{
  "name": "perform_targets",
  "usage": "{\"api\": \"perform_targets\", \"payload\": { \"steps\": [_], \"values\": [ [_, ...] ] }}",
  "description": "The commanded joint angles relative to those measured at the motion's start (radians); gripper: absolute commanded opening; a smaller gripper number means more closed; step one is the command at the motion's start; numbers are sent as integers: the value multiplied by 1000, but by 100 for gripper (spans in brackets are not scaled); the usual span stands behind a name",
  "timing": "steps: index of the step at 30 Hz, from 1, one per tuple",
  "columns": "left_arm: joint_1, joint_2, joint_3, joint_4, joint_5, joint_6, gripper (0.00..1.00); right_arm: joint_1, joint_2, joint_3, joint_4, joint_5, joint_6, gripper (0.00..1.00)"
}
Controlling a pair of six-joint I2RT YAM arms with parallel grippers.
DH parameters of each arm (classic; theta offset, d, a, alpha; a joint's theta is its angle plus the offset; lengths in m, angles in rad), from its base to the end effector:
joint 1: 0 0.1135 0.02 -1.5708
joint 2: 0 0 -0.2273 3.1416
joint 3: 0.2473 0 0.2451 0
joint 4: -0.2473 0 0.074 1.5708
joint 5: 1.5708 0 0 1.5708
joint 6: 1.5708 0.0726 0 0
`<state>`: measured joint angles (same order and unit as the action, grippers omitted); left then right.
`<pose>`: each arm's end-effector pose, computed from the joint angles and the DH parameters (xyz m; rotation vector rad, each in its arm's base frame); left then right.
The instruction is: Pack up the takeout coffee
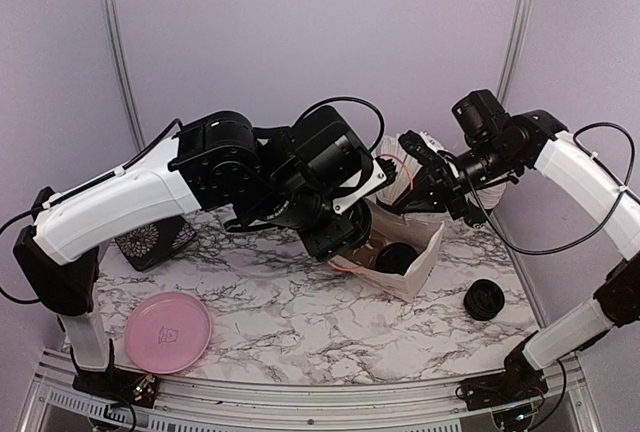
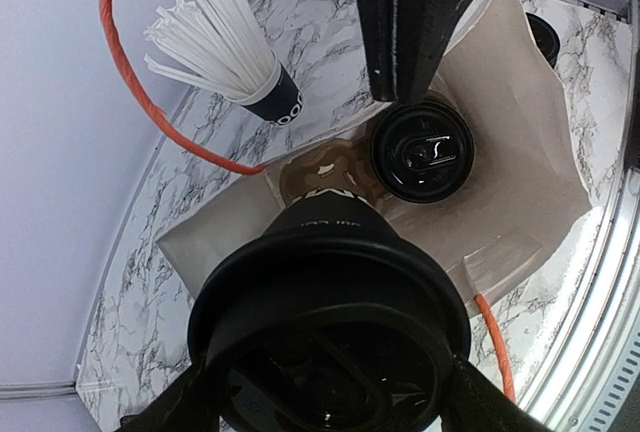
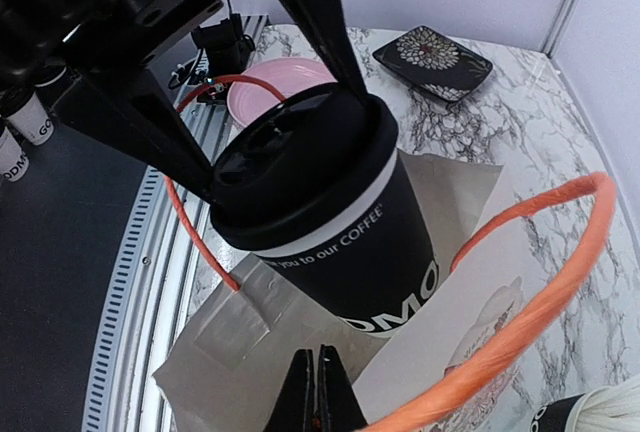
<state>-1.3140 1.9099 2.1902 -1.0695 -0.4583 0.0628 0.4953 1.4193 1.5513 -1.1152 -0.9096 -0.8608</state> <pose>0.1340 -0.3839 0.3525 1.2642 1.8775 -0.1176 0.2183 0.1831 0.3303 -1.6680 1.5411 0.9567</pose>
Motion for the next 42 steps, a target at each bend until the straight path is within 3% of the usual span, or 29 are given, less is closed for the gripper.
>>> {"api": "perform_targets", "payload": {
  "steps": [1,7,15,20,24,29,42],
  "values": [
    [8,-32,-7,-11,24,-16,65,24,-48,5,-102,-39,-83,2],
    [7,-43,-50,-14,27,-14,65,53,-66,12,-133,-68,-106,8],
    [6,-24,-104,-7,-4,-4,62,53,-3,131,-255,-89,-126,38],
    [-11,-47,-147,12,5,-9,61,43,-52,190,-253,-67,-136,56],
    [-25,-75,-207,27,-5,-14,60,-50,-25,220,-173,-83,-47,56],
    [-40,-150,-348,123,-10,25,59,-182,59,96,86,9,176,55],
    [-69,-237,-544,340,-29,131,57,-200,412,55,285,338,342,49]
  ]
}}
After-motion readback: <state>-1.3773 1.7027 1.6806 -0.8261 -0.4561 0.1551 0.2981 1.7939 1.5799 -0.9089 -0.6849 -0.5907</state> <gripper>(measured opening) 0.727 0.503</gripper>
